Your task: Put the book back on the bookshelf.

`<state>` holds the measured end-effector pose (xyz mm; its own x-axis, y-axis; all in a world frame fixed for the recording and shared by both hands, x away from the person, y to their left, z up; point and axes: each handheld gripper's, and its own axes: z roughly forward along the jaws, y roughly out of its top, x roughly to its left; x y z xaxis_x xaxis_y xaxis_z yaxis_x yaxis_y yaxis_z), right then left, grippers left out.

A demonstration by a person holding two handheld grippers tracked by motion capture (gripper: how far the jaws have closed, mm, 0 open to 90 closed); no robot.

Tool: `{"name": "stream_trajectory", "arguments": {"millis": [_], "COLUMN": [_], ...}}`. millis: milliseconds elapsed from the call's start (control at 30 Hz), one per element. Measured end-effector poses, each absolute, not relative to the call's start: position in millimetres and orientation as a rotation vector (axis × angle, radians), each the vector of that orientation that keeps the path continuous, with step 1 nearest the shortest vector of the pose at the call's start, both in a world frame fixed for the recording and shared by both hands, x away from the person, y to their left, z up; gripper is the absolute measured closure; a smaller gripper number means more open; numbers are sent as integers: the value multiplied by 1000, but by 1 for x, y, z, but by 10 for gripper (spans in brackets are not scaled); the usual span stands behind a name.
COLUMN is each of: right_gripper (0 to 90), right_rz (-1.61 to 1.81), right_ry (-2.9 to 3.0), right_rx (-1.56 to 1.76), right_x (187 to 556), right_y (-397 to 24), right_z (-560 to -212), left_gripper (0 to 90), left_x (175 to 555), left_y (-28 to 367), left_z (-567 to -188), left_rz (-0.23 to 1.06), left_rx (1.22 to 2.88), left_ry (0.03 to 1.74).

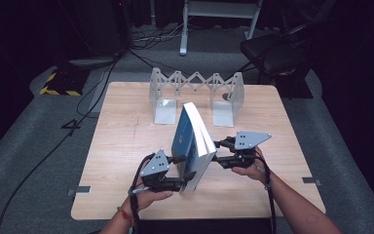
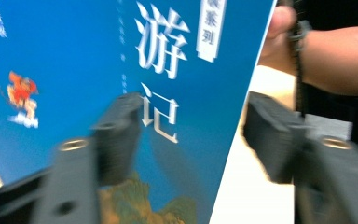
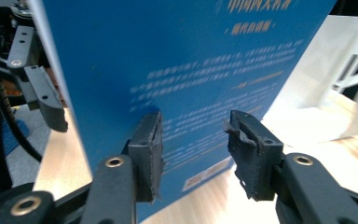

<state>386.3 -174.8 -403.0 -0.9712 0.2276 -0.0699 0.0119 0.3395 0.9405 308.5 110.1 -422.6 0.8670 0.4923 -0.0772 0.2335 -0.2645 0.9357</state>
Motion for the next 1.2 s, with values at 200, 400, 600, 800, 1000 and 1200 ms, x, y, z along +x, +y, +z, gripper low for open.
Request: {"name": "stream_trajectory", "arguments": {"millis": [200, 400, 600, 800, 1000, 1200], "right_gripper": [536, 524, 475, 461, 453, 462], "right_rz": [1694, 1688, 1704, 1687, 1701, 1698], "right_ry": [2445, 2444, 2423, 2392, 2349, 2346], "right_rx": [179, 166, 210, 248, 316, 321], "right_x": [379, 376, 375, 376, 384, 386], "right_y": [-164, -159, -156, -155, -160, -159], "right_z": [-406, -407, -409, -412, -414, -415], "left_gripper": [159, 39, 46, 144, 260, 418], "left_x": [301, 291, 293, 295, 291, 290], "left_y": [95, 77, 64, 61, 67, 82], "left_z": [-429, -436, -450, -458, -458, -455], "left_rz": [316, 419, 550, 645, 618, 610], "left_rx": [1891, 1893, 1880, 1825, 1822, 1853], "left_ry": [603, 703, 814, 870, 820, 774]}}
